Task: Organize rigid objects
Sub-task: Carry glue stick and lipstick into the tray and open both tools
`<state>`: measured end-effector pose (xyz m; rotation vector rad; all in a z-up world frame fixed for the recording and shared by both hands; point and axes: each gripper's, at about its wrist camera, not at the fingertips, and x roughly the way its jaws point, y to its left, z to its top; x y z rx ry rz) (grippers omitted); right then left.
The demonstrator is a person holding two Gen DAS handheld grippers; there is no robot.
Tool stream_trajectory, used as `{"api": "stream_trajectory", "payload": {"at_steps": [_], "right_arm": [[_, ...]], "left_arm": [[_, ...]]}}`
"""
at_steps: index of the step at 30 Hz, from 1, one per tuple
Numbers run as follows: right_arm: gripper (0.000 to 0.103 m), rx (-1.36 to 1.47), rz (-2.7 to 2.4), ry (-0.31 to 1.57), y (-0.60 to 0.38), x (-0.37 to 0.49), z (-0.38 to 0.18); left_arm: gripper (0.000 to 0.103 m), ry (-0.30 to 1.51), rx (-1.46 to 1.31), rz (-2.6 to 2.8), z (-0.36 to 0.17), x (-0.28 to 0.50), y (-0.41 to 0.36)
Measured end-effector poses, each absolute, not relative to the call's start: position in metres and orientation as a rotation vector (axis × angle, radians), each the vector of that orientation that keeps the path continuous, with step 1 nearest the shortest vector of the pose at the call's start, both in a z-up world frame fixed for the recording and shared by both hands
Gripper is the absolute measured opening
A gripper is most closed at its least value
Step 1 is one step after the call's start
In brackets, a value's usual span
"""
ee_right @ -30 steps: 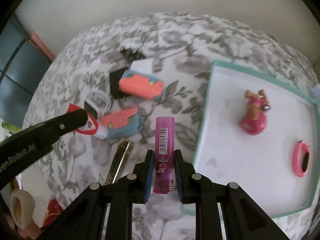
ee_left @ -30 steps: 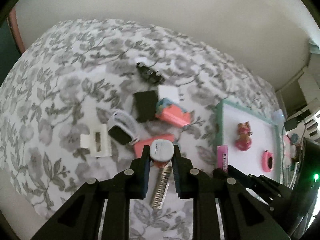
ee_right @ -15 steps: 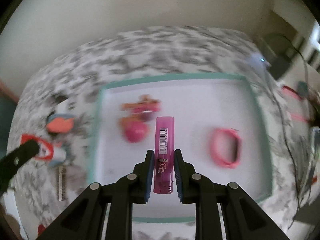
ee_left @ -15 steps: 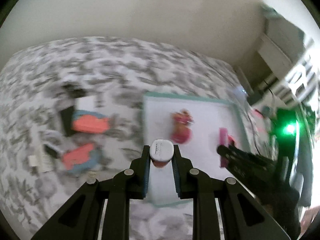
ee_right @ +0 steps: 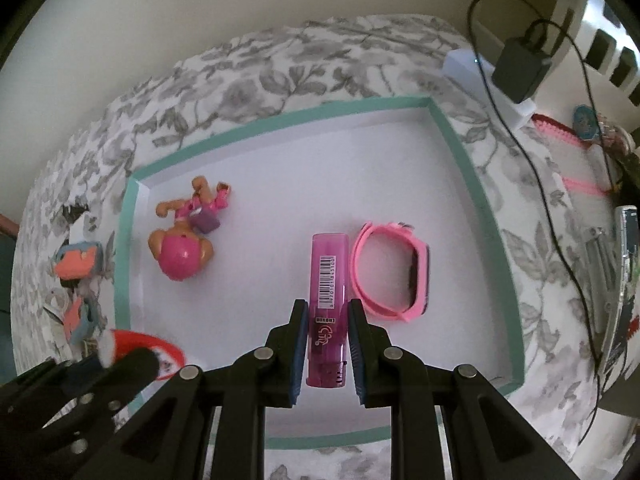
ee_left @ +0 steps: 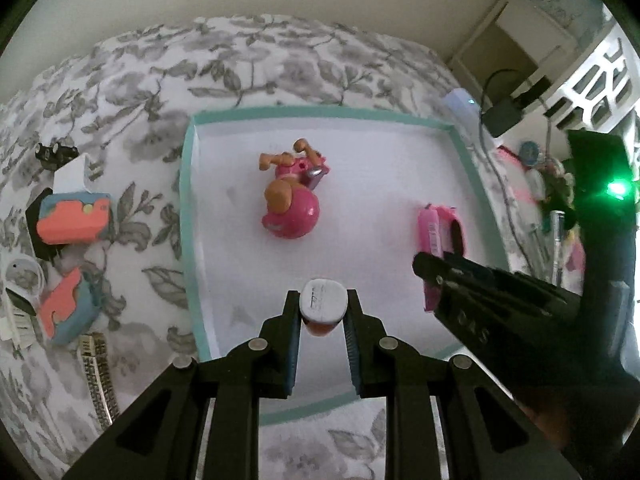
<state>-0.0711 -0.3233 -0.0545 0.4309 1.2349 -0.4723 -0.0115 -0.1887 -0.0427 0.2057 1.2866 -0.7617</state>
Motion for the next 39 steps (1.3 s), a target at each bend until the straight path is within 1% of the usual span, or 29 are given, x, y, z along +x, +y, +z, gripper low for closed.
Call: {"api": "stream_trajectory", "payload": {"at_steps": [6,11,20,25,29,34,35,36,38,39], "right_arm": [[0.021,0.415,-0.455,1.281,-0.318,-0.067,-0.07],[0.021,0.415,-0.453,1.298,-0.317,-0.066,-0.078],[0.022,0.402,-0.454,1.301,-0.317,-0.062,-0.079],[0.023,0.421,-0.467,1.289,-0.317,-0.06,-0.069],[0.025,0.389,-0.472,1.251,-0.314,-0.058,-0.052],[0.025,0.351,-0.472,1.182,-0.31,-0.057,-0.025],[0.025,0.347,-0.471,1.173,-0.312,-0.057,-0.022],[0.025,0.342,-0.469,1.165,-0.311,-0.057,-0.019],[0.025,0.332,-0.466,1.157,-0.31,-0.057,-0.015],[0.025,0.328,-0.465,1.158,-0.309,-0.056,-0.014]], "left_arm": [[0.021,1.256,0.241,-0.73,-0.055,-0.008,-0.199],[0.021,1.301,0.284,-0.691,-0.081,-0.004,-0.205],[0.021,1.311,0.277,-0.681,-0.082,-0.002,-0.206],[0.022,1.306,0.267,-0.691,-0.068,-0.002,-0.203],[0.029,1.282,0.253,-0.684,-0.051,-0.001,-0.199],[0.031,1.249,0.179,-0.65,-0.028,0.012,-0.182],[0.034,1.238,0.165,-0.639,-0.024,0.014,-0.177],[0.039,1.228,0.153,-0.626,-0.02,0.017,-0.172],[0.045,1.213,0.136,-0.596,-0.014,0.023,-0.164],[0.046,1.206,0.13,-0.582,-0.012,0.025,-0.16]]}}
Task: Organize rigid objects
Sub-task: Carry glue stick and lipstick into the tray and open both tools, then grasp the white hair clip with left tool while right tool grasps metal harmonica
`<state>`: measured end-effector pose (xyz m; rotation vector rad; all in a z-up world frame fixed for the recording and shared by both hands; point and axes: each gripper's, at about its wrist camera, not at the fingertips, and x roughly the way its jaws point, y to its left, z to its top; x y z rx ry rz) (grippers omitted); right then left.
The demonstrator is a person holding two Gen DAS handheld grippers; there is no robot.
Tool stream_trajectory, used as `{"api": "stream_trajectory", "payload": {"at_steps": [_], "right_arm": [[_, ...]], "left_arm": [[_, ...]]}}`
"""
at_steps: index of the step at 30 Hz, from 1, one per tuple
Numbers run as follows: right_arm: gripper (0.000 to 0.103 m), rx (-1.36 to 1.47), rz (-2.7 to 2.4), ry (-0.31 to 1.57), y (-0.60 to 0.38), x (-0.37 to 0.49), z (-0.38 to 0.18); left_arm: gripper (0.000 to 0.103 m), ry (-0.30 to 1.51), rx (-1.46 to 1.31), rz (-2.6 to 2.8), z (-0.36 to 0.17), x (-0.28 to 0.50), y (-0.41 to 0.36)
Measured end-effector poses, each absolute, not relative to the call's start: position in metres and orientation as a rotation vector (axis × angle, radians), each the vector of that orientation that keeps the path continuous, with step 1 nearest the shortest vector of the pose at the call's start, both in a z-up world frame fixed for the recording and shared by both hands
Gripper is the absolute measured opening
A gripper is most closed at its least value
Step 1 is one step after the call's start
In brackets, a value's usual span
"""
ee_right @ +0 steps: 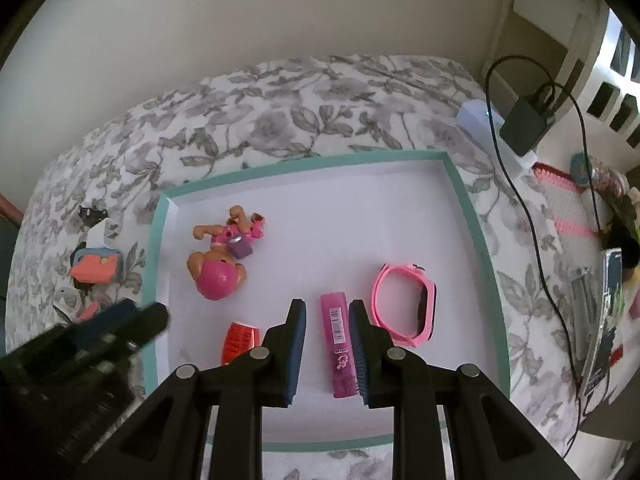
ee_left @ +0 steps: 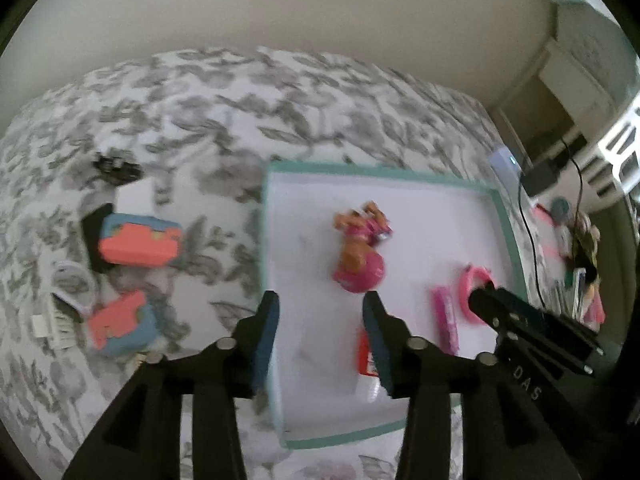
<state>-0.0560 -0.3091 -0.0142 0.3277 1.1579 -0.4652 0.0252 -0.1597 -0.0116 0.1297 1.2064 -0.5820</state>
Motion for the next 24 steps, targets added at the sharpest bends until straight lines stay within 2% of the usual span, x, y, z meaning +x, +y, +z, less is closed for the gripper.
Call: {"api": "stream_trajectory", "payload": {"at_steps": [2,5,7,10,11,13,16,20,22,24], "right_arm": [[0.025,0.323,-0.463,1.165,-0.307,-0.055,-0.017],[0.029,0.317,-0.467,1.179,-0.307,-0.053,-0.02],[0.039,0.312,-0.47,1.181,-0.306,-0.053,-0.021],[0.068,0.302,-0.474,1.171,-0.305,-0.052,-0.022],[0.07,0.299,-0.475,1.169,-0.304,-0.053,-0.022],[0.073,0.292,-0.472,1.167,-0.303,-0.052,-0.024],[0.085,0.291,-0.467,1.167,-0.302,-0.051,-0.026],[0.094,0.296,-0.466,1.161,-0.301,-0.051,-0.027],[0.102,0.3,-0.467,1.149,-0.301,-0.051,-0.027],[0.103,0.303,-0.46,1.135,-0.301,-0.051,-0.026]], "left_arm": [[0.049,1.196,0.12,-0.555,-0.009,0.03,-0.155],[0.068,1.185,0.119,-0.508,-0.009,0.036,-0.146],[0.072,1.18,0.126,-0.475,-0.01,0.04,-0.141],[0.082,1.178,0.134,-0.432,-0.013,0.044,-0.134],[0.087,1.177,0.134,-0.42,-0.013,0.045,-0.131],[0.089,1.177,0.129,-0.403,-0.014,0.047,-0.126],[0.089,1.174,0.118,-0.392,-0.016,0.05,-0.12],[0.09,1.145,0.117,-0.372,-0.014,0.051,-0.115],[0.098,1.132,0.117,-0.355,-0.013,0.052,-0.111],[0.101,1.118,0.112,-0.335,-0.012,0.054,-0.104]]}}
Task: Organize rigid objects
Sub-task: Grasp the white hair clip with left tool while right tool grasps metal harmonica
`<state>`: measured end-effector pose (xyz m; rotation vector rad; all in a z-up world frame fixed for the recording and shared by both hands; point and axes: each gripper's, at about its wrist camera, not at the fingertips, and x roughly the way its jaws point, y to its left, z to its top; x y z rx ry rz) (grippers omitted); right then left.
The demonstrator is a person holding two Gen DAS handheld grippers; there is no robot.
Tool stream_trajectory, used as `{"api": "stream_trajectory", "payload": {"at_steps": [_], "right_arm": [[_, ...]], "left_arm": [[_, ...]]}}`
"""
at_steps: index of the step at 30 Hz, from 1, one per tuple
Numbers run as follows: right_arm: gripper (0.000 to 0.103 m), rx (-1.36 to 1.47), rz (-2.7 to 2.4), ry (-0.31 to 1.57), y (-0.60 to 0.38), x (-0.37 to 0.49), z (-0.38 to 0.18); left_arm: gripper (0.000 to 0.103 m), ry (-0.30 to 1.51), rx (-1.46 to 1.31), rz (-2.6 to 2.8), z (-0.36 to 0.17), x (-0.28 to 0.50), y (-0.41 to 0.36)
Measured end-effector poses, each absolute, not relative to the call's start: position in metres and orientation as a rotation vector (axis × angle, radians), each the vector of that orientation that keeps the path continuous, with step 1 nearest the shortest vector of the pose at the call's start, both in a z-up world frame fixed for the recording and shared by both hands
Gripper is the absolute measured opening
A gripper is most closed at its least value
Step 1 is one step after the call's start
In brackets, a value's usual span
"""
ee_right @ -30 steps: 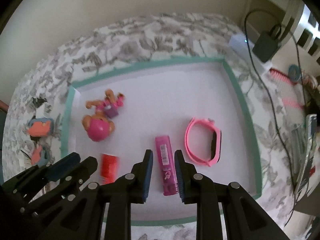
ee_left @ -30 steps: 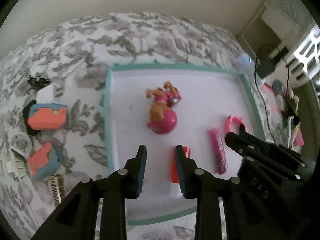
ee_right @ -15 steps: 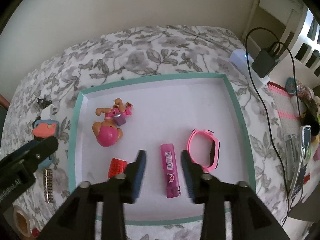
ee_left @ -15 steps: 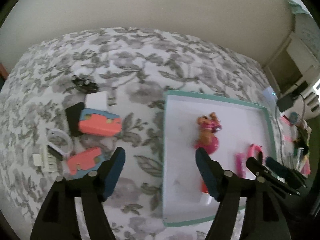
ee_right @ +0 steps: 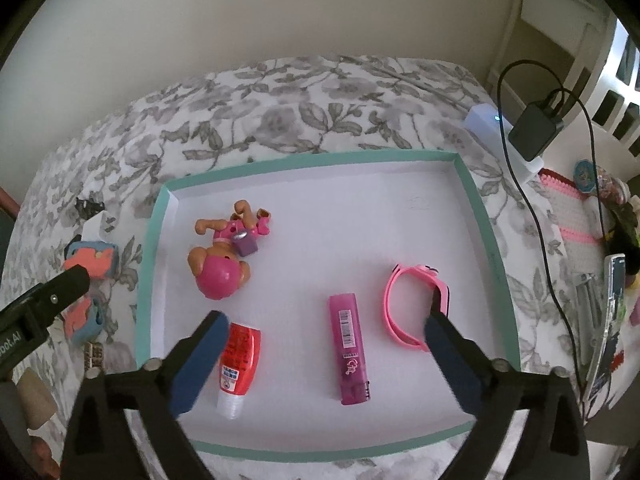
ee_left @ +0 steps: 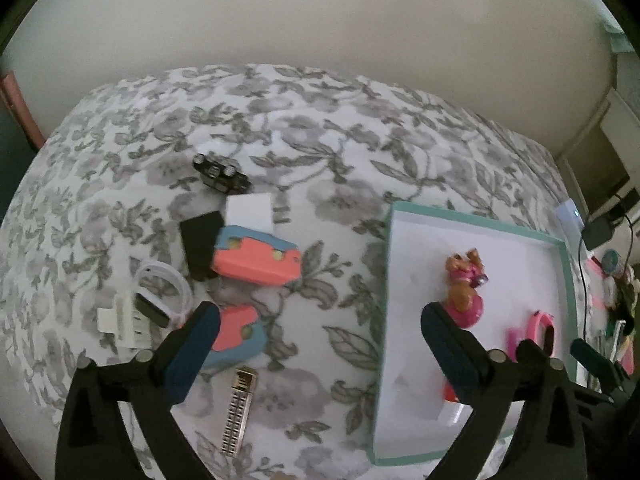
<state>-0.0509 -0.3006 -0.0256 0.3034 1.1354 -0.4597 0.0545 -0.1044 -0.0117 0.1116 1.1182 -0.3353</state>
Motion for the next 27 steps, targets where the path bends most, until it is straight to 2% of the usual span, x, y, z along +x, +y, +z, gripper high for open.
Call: {"api": "stream_trajectory", "payload": {"at_steps": [13,19,27], "right_arm": [[0.103,0.276,-0.288,1.096,-0.24,-0.026,-0.023],[0.103,0.229,-0.178,1.124,-0.187,-0.006,-0.034],[0.103,0.162,-0.042,1.171,-0.123,0.015,-0.053]], "left_arm": [[0.101,0.997,0.085,-0.123,0.021,0.073,-0.008],[0.101,1.012,0.044,-0.042,0.02,0.082,0.042],[0.101,1.113,0.017,-0.015,-0.007,0.093,0.071]]}}
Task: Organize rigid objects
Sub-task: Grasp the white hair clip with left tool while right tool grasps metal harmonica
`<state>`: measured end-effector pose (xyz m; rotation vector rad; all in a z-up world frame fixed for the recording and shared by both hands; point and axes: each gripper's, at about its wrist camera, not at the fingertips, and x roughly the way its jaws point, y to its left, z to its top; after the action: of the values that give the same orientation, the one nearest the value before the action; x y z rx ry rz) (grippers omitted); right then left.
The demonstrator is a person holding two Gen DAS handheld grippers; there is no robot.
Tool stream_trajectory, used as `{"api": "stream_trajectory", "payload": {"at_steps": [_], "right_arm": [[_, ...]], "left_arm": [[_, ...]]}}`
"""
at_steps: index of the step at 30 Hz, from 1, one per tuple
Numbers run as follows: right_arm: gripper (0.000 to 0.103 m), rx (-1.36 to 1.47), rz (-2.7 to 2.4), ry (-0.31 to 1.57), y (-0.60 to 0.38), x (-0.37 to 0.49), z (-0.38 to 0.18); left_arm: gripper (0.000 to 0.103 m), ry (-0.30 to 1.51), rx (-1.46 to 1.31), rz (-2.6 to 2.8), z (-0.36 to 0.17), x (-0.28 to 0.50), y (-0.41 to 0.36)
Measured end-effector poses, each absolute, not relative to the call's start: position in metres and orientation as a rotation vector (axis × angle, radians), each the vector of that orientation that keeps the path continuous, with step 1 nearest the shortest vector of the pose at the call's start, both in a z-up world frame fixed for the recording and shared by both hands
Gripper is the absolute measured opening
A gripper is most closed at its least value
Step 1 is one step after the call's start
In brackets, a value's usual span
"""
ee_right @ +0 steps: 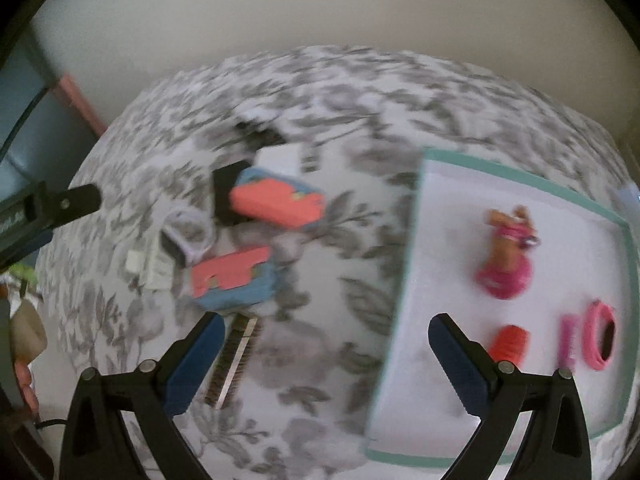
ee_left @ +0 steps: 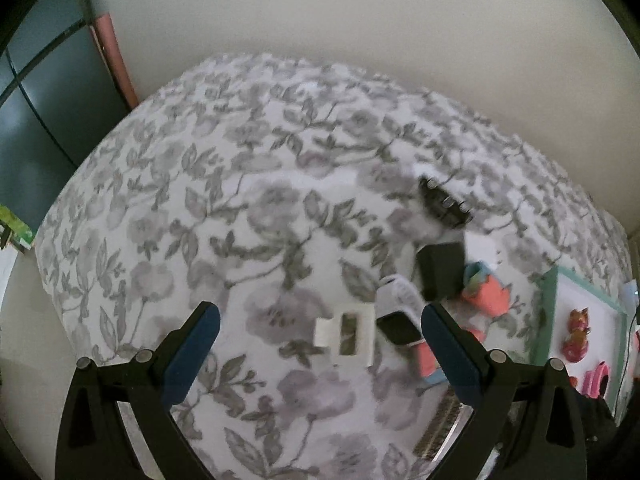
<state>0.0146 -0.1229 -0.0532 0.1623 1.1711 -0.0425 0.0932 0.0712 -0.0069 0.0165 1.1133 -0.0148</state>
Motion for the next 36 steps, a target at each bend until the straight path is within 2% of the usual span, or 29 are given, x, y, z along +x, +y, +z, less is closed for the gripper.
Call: {"api": "stream_trajectory", "payload": {"at_steps": [5,13,22,26,28,30,36], "right_arm": [[0.103,0.156,0.046,1.227,-0.094,0.019,-0.074],[0.103,-0.029,0.2,1.29,-0.073,0.008,-0.088],[0.103,-0.112,0.297,1.322,-0.064,-0.011,-0.092],[0.103,-0.177,0.269,1.324,-0.058,-0.016,-0.1],[0.103,-0.188,0.263,1.317,-0.057,-0.017,-0.103],[0.103,-0.199,0.267,1.303,-0.058,-0.017,-0.105],[0.102,-0.195,0.264,1.232,-0.057,-0.002,-0.108]], "left_arm": [[0.101,1.206,-0.012,-0.022,-0.032,0.1,0.08],[0.101,1.327,-0.015,-0.082,-0.064,0.106,0.073],[0.098,1.373,-0.005,-0.101,-0.083,0.111,0.064],[0.08,1.389,0.007,-0.121,-0.089,0.113,0.058],[0.074,1.399,0.004,-0.139,-0.093,0.115,0.054],[0.061,1.406,0.002,-0.154,-0.095,0.116,0.05],[0.05,1.402,0.013,-0.155,-0.097,0.114,0.05]]}}
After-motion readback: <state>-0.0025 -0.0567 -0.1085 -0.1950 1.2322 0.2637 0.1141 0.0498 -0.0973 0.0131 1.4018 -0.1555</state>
